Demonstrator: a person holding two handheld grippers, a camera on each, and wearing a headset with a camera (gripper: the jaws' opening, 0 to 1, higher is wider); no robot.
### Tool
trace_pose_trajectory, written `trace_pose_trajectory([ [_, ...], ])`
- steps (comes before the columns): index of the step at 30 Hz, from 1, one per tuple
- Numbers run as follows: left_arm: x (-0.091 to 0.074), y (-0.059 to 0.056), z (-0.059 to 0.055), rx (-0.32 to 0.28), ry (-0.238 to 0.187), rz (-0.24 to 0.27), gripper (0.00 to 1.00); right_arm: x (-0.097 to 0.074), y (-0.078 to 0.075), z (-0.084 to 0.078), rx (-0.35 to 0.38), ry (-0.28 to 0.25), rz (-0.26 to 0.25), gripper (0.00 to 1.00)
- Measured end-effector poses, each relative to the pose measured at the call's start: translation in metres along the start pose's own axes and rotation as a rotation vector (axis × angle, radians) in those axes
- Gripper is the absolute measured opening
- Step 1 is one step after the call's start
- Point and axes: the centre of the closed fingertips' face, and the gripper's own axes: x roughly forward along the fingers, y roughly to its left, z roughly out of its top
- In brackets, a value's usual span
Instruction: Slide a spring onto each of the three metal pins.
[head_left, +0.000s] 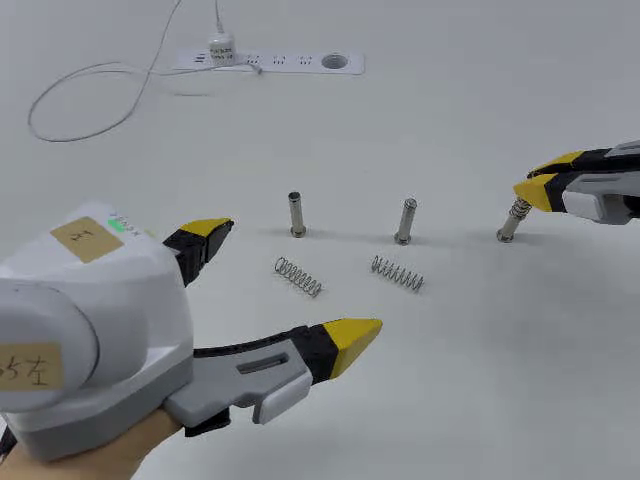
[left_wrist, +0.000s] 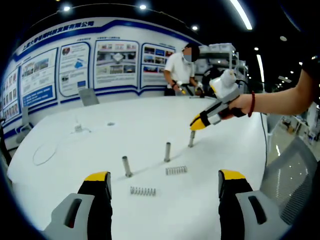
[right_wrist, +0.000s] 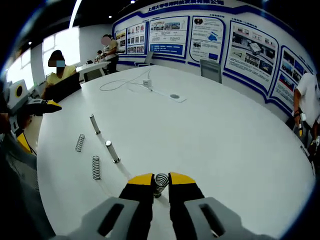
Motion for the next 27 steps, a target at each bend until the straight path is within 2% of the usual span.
trace_pose_trajectory([
  [11, 0.001, 0.000, 0.001, 0.001, -0.003, -0.004, 0.89, 0.004, -0.004, -0.009, 0.015, 0.007, -0.018, 0.12],
  [27, 0.001, -0.001, 0.001, 0.002, -0.006, -0.005, 0.88, 0.014, -0.005, -0.024, 0.033, 0.027, -0.018, 0.12],
])
